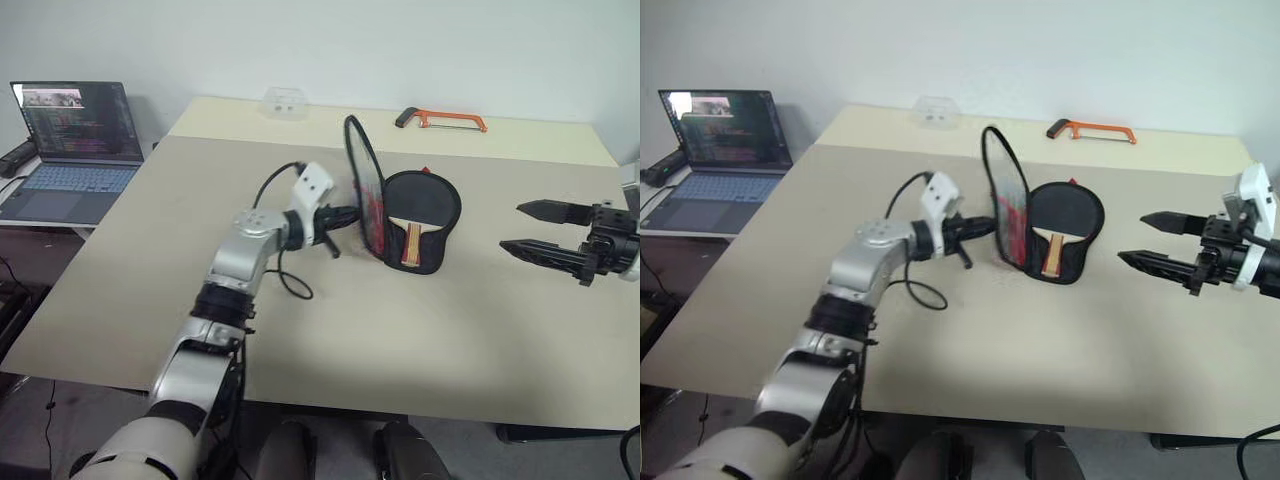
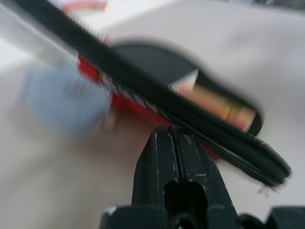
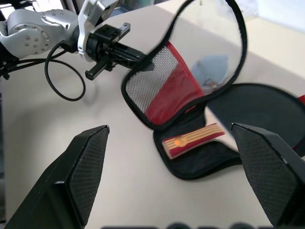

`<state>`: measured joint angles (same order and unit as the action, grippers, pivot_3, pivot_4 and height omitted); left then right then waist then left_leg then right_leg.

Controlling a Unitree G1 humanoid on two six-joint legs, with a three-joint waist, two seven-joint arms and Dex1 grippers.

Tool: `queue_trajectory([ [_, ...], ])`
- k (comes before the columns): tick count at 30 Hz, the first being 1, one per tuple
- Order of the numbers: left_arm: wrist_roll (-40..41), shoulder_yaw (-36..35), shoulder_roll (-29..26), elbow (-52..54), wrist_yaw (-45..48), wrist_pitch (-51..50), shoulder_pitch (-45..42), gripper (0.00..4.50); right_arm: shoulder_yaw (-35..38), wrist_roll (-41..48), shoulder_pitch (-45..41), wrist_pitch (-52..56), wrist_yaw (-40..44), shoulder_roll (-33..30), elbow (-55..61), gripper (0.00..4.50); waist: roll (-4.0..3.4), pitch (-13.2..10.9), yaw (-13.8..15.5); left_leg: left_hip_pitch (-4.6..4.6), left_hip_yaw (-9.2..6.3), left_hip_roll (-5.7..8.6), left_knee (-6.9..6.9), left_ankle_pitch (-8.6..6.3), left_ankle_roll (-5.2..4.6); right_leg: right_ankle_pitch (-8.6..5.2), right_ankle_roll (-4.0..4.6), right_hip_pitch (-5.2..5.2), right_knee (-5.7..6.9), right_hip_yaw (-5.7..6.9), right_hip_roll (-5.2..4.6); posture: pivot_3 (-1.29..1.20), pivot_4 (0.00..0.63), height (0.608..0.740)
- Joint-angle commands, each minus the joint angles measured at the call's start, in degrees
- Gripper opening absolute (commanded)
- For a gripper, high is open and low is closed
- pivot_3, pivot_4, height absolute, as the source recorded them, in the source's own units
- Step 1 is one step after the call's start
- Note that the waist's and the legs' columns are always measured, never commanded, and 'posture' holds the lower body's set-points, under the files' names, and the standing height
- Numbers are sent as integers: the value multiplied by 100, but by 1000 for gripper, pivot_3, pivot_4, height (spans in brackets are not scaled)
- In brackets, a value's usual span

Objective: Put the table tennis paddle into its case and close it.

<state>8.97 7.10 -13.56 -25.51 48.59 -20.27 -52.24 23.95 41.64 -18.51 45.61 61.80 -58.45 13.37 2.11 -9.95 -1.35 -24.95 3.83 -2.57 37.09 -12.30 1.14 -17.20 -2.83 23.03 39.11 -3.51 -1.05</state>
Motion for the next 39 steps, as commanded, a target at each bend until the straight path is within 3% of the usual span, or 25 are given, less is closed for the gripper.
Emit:
queue_trajectory([
  [1, -77, 109, 360, -335, -145, 330, -290, 48, 408, 45, 146, -13, -135, -156, 226, 4500, 0, 0, -1, 0, 0, 0, 0, 0, 0, 0, 0, -1, -1, 0, 0, 0, 150, 740],
  [5, -213, 162, 1105, -1143, -599, 545, -830, 48, 668, 133, 324, 27, -285, -169, 426, 4500, 0, 0, -5, 0, 0, 5, -1, 0, 0, 0, 0, -1, -2, -2, 1, 0, 150, 740],
  [12, -1271, 399, 2278, -3384, -3077, 1112, -1663, 48, 1003, 298, 590, 226, -528, -110, 831, 4500, 3, -1, -1, 3, -16, 34, -3, -1, -1, 0, -2, -12, -11, -1, -1, 0, 150, 740],
  [17, -1284, 318, 2347, -3824, -2971, 1383, -1841, 48, 1004, 660, 599, 702, -1163, 160, 1059, 4500, -1, 0, -50, 14, -20, 30, -11, 1, 1, 0, -1, -9, 2, -2, 4, 0, 150, 740],
  [20, -1136, 149, 2073, -3696, -2478, 1590, -1861, 48, 946, 881, 569, 950, -1624, 454, 1113, 4500, -1, 0, -15, 10, -23, 29, -7, 2, 3, 0, -1, -12, 0, 4, 0, 0, 150, 740],
  [23, -489, -87, 1652, -2642, -862, 1586, -1692, 48, 918, 1196, 360, 1164, -2212, 905, 976, 4500, -2, 0, -33, 9, -20, 30, -9, 3, 5, 0, -1, -12, -3, 3, -2, 0, 150, 740],
  [28, 801, -272, 118, 180, 1272, -454, -1082, 207, 826, 1459, -340, 1875, -4157, 2221, 212, 4500, -23, 9, -114, 15, -13, -7, -14, 27, 46, -2, 4, -3, 13, -4, 14, 0, 150, 740],
  [30, 1176, -383, -516, 931, 1647, -1059, -844, 572, 875, 1535, -525, 2074, -4794, 2687, -32, 4500, -37, 17, -149, 21, -12, -12, -15, 29, 49, -6, 11, -3, 23, -8, 21, 0, 150, 740],
  [36, 1595, -525, -2421, 2179, 2634, -1746, 12, 2675, 1140, 1930, -742, 2464, -6467, 4072, -510, 4500, -43, 19, -135, 18, -23, -15, -8, 25, 40, -12, 19, 12, 63, -7, 13, 0, 150, 740],
  [39, 1626, -507, -2885, 2470, 2705, -1870, 278, 3724, 1191, 2045, -683, 2557, -6930, 4407, -609, 4500, -43, 19, -65, 17, -25, -13, -6, 21, 32, -12, 20, 12, 66, -4, 6, 0, 150, 740],
])
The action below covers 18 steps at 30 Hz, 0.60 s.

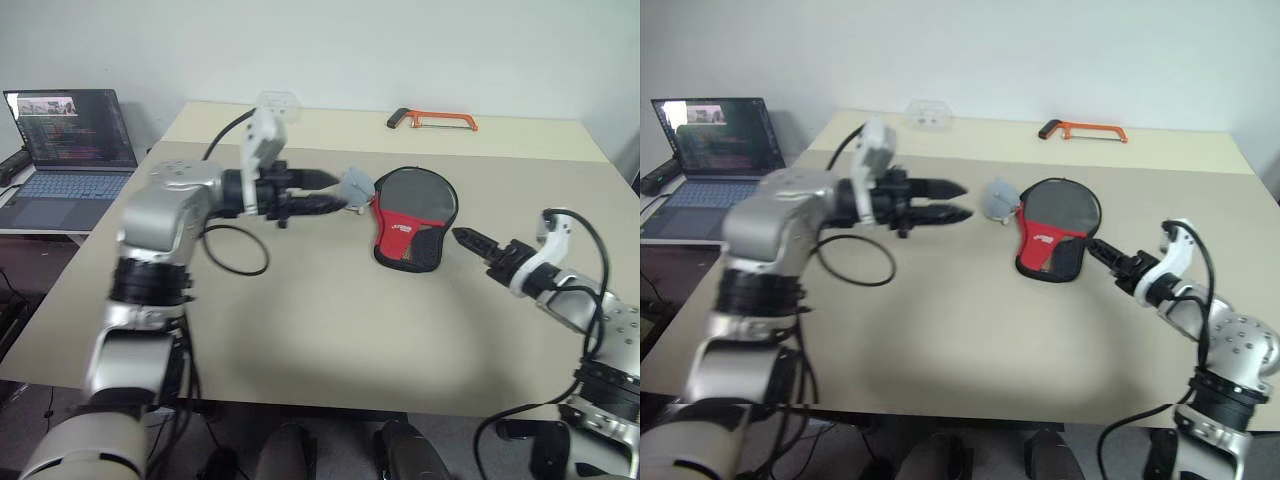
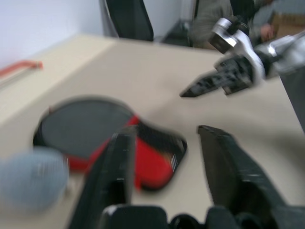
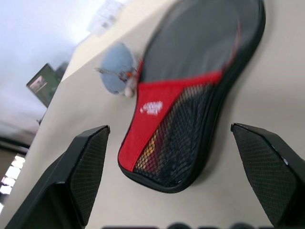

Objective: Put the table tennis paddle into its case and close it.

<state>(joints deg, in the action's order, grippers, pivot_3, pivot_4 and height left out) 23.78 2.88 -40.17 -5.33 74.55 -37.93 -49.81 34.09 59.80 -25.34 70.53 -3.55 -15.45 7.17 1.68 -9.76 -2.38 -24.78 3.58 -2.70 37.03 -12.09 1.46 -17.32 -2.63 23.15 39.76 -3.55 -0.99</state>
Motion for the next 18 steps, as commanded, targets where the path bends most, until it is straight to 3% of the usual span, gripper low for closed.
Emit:
queue_trajectory([
  [1, 146, -86, -388, 573, 123, -157, 155, 4119, 168, 263, 30, 96, -480, 193, -15, 4500, 0, 0, 60, -3, 0, 0, 0, 2, -5, 0, 0, 1, -1, 4, -3, 0, 150, 740],
  [3, 139, -55, -694, 837, 193, -219, 410, 4388, 185, 360, 45, 120, -677, 351, -63, 4500, 0, 0, 60, -4, 1, 1, 0, 3, -7, 0, 0, 0, 0, 5, -4, 0, 150, 740],
  [6, 82, 37, -963, 1176, 152, -239, 767, 4388, 306, 439, 30, 52, -1038, 496, -239, 4500, 0, 0, 42, -2, 1, -1, -3, 3, -8, 0, 0, 2, 2, 4, -2, 0, 150, 740],
  [11, 124, 52, -1003, 1450, -55, -311, 944, 4388, 404, 660, 153, 56, -1225, 468, -299, 4500, 2, 1, 52, -3, -2, 0, 0, 3, -9, -1, 1, 2, 8, 5, -1, 0, 150, 740],
  [18, 15, 19, -1059, 1437, -280, -55, 1006, 4388, 241, 1498, 290, -46, -1614, 926, -202, 4500, 4, 2, 25, -3, -5, -1, -3, 3, -9, -1, 1, 2, 8, -1, 6, 0, 150, 740],
])
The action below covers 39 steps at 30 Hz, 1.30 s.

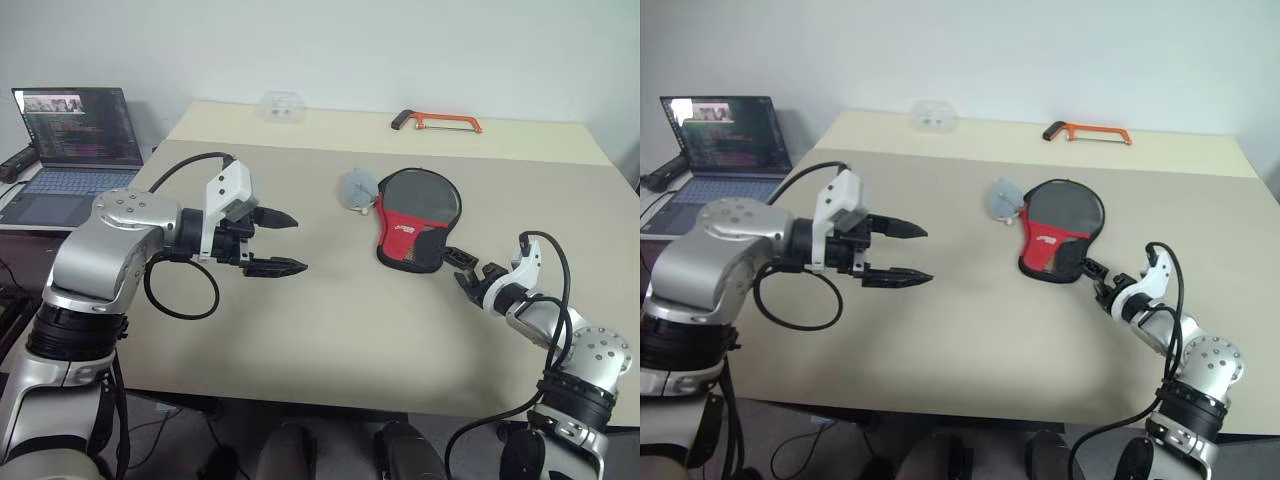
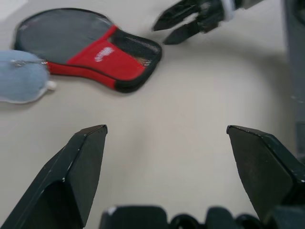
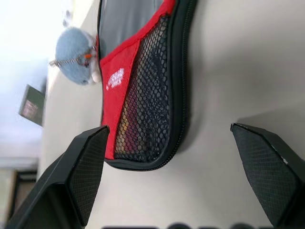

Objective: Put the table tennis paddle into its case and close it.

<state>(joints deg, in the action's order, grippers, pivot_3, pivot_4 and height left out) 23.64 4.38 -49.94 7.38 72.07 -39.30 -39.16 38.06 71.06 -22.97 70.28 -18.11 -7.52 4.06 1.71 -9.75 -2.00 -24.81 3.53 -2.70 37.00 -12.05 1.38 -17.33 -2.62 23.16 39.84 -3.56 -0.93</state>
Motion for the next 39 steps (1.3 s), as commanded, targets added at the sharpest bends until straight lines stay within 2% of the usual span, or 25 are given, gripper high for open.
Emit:
queue_trajectory([
  [1, 36, -132, -83, 162, -43, 88, -62, 4388, -195, 464, 41, -60, -209, 175, 108, 4500, 1, 0, -32, 0, 0, -1, 0, 0, 0, 0, 0, 0, 1, 1, 0, 0, 150, 740],
  [13, -23, -32, -12, 45, -94, 158, -159, 4388, -979, 444, -341, -650, -230, 393, -252, 4500, 1, 0, -137, 0, 1, -1, -1, 0, 0, 0, 0, 3, 1, 0, 1, 0, 150, 740],
  [22, -13, 4, 16, 59, -167, 209, -177, 4388, -1437, -297, -528, -1004, 120, 131, -661, 4500, 3, 1, -147, 2, 2, -1, 1, 0, 0, 0, -1, 3, 3, 0, 1, 0, 150, 740],
  [31, -119, 4, -23, 22, -252, 316, -167, 4388, -1519, -866, -915, -1467, 396, 182, -1232, 4500, 9, 4, -146, 9, 3, -2, 4, 5, -7, 8, -1, 2, 8, -1, 9, 0, 150, 740],
  [39, -145, 4, -21, -31, -268, 379, -146, 4388, -1398, -867, -824, -1374, 403, 125, -1139, 4500, 9, 4, -129, 7, 2, -4, 3, 5, -7, 8, -1, 2, 7, -2, 5, 0, 150, 740],
])
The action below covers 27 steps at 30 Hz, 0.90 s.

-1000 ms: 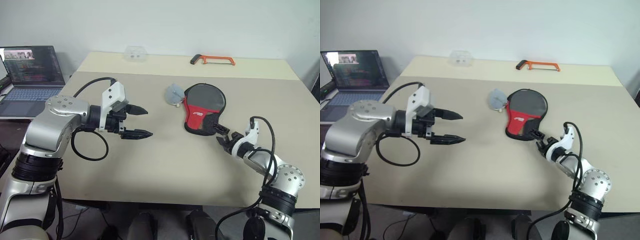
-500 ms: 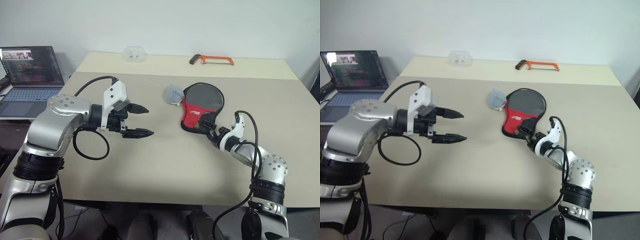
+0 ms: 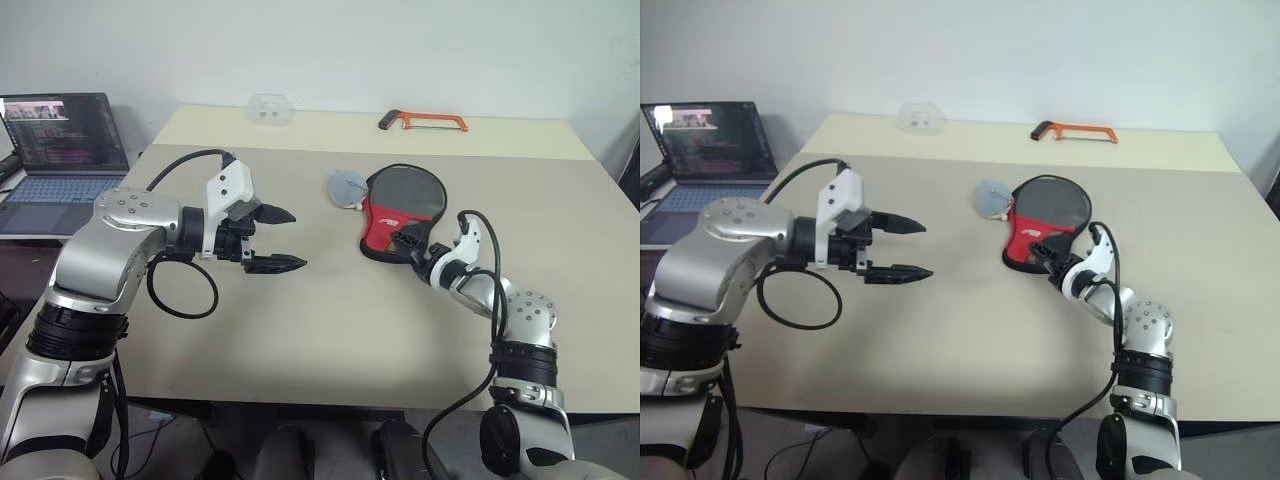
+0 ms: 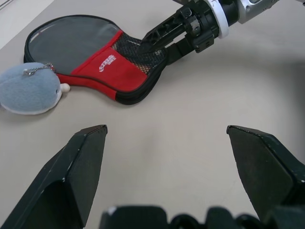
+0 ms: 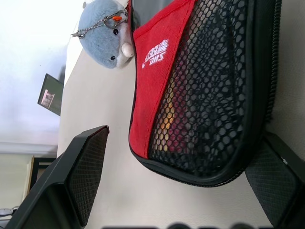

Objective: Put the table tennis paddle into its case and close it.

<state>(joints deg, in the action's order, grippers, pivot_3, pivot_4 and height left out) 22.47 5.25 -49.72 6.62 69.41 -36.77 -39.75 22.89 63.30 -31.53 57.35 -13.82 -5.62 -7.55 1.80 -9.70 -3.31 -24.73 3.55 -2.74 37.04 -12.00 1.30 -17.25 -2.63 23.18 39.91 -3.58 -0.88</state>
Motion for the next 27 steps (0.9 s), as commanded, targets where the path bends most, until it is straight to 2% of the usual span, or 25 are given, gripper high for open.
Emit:
queue_trajectory([
  [1, -40, -64, -26, 36, -7, 141, -94, 4388, 80, -156, -2, -142, -13, -12, -45, 4500, 0, 0, 2, 0, 0, 0, 0, 0, 0, 0, 0, 0, 0, 0, -1, 0, 150, 740],
  [12, -103, -18, 27, -5, -3, 232, -137, 4388, -27, -551, -408, -441, 216, 350, -483, 4500, 3, 2, -54, 2, 2, 0, 0, 0, 0, 0, 0, 1, 2, 1, 4, 0, 150, 740],
  [15, -110, -24, 26, -2, -7, 242, -130, 4500, -4, -610, -435, -472, 268, 363, -528, 3885, 2, 1, -55, 1, 1, -1, -1, 0, 0, 0, 0, 1, 1, -1, 3, 0, 150, 740],
  [26, -151, 8, 44, -24, -23, 315, -88, 4500, 307, -463, -331, -329, 109, 460, -440, 103, 4, 1, -53, -4, 1, -4, -8, 0, 0, -1, 2, 6, -4, -1, 0, 0, 150, 740],
  [27, -156, 10, 42, -28, -21, 324, -83, 4500, 348, -340, -294, -227, 76, 473, -369, 18, 4, 0, -46, -4, 1, -4, -7, 0, 0, -1, 2, 4, -4, -1, -1, 0, 150, 740],
])
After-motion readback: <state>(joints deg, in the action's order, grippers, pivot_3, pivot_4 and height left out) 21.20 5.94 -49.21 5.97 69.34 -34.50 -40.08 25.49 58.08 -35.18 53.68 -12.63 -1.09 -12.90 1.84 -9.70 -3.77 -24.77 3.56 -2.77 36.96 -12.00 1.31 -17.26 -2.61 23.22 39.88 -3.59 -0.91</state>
